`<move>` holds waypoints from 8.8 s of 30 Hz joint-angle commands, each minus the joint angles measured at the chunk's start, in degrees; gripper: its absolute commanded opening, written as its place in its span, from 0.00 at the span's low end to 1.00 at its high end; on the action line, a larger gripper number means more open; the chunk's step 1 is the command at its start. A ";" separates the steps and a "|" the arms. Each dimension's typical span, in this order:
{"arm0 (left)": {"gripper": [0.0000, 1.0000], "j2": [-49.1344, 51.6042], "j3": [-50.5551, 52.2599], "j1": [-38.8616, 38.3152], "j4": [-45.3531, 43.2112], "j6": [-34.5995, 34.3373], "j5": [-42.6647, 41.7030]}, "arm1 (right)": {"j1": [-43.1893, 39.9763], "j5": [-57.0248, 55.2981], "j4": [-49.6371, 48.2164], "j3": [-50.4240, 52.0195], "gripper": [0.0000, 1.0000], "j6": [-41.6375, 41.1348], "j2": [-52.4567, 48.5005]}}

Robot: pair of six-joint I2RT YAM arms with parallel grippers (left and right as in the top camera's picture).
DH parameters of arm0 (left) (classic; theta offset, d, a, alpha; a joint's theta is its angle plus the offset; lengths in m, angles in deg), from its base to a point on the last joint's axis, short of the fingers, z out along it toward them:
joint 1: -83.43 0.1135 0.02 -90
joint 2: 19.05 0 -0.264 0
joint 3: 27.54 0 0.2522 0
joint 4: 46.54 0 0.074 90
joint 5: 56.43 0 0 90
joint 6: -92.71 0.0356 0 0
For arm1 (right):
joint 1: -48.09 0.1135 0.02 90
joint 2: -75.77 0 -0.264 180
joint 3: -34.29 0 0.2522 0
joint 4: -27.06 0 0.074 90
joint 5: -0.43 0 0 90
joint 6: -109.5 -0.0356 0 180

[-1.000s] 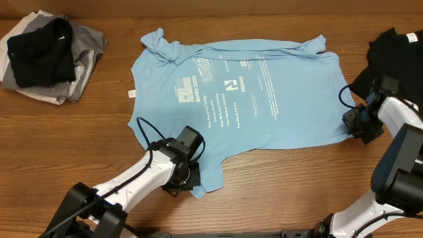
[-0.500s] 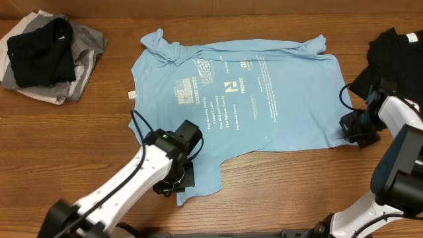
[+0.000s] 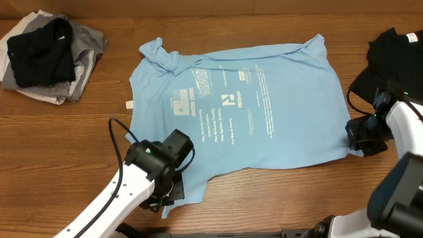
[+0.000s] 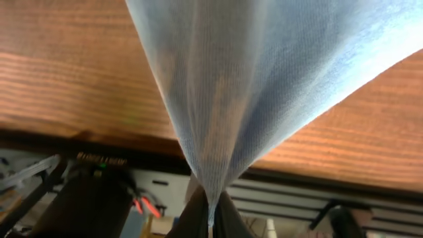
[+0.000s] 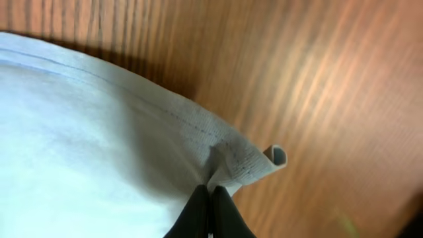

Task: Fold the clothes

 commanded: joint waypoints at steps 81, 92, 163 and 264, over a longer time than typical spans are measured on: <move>0.07 12.92 -3.08 17.25 -41.35 5.90 23.98 | 8.72 2.51 -32.00 5.66 0.09 -0.17 1.49; 0.25 17.79 -3.10 18.51 -45.40 11.10 24.37 | 8.72 2.58 -29.24 5.60 0.46 0.28 0.76; 1.00 17.77 -12.46 21.81 -23.67 14.45 8.50 | 7.50 10.86 -33.73 11.52 0.46 7.58 -3.04; 0.05 35.34 -10.10 18.82 -29.66 20.06 -4.26 | 7.37 6.71 -22.69 5.31 0.08 17.79 -10.49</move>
